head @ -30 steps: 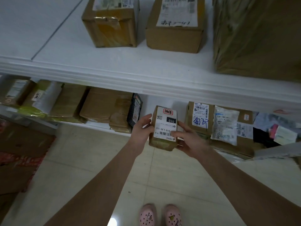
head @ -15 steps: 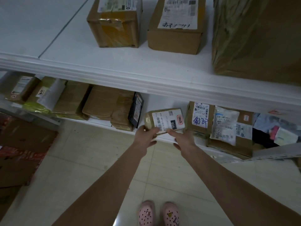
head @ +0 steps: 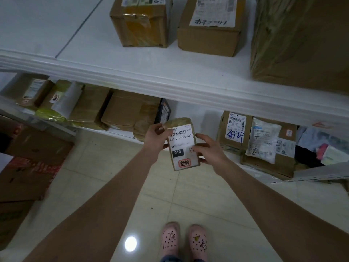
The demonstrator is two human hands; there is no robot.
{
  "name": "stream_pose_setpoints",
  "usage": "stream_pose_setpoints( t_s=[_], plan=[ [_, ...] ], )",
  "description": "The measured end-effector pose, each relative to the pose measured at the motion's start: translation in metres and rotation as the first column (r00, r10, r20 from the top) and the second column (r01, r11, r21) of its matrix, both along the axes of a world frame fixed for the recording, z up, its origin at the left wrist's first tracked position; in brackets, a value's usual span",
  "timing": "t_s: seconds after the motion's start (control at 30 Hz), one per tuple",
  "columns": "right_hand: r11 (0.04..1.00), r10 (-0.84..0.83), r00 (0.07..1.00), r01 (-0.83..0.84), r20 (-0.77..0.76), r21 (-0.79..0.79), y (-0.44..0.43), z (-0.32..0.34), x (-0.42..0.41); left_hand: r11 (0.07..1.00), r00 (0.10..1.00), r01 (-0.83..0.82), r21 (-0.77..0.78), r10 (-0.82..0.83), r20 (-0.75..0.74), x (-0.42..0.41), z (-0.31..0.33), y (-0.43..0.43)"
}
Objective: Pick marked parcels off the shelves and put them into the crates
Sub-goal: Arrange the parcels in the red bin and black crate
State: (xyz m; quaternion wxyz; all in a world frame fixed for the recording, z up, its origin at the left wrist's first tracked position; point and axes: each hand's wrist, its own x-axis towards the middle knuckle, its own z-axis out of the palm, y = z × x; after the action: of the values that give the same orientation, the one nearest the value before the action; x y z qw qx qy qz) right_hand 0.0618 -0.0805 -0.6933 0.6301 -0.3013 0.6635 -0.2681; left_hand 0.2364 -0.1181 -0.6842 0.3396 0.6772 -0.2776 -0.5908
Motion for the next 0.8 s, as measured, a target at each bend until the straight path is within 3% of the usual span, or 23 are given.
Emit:
stream_pose_setpoints(
  t_s=[0.13,0.3,0.53,0.8],
  plan=[
    [0.996,-0.08,0.996,0.078,0.047,0.046,-0.002,-0.003,0.012,0.994,0.994,0.105,-0.038,-0.106,-0.022,0.001,-0.004,0.011],
    [0.976,-0.206,0.977,0.202,0.049,0.084,-0.01,-0.005,0.018,0.969,0.968,0.245,0.032,-0.243,-0.062,0.009,-0.006,0.028],
    [0.995,-0.095,0.995,0.095,0.009,0.037,-0.012,-0.003,0.035,1.0,0.996,0.012,0.006,-0.011,-0.089,0.014,-0.007,0.047],
    [1.0,-0.018,1.0,0.018,-0.024,0.016,-0.01,0.006,0.057,1.0,0.988,-0.006,0.016,0.009,-0.153,0.036,0.003,0.067]
  ],
)
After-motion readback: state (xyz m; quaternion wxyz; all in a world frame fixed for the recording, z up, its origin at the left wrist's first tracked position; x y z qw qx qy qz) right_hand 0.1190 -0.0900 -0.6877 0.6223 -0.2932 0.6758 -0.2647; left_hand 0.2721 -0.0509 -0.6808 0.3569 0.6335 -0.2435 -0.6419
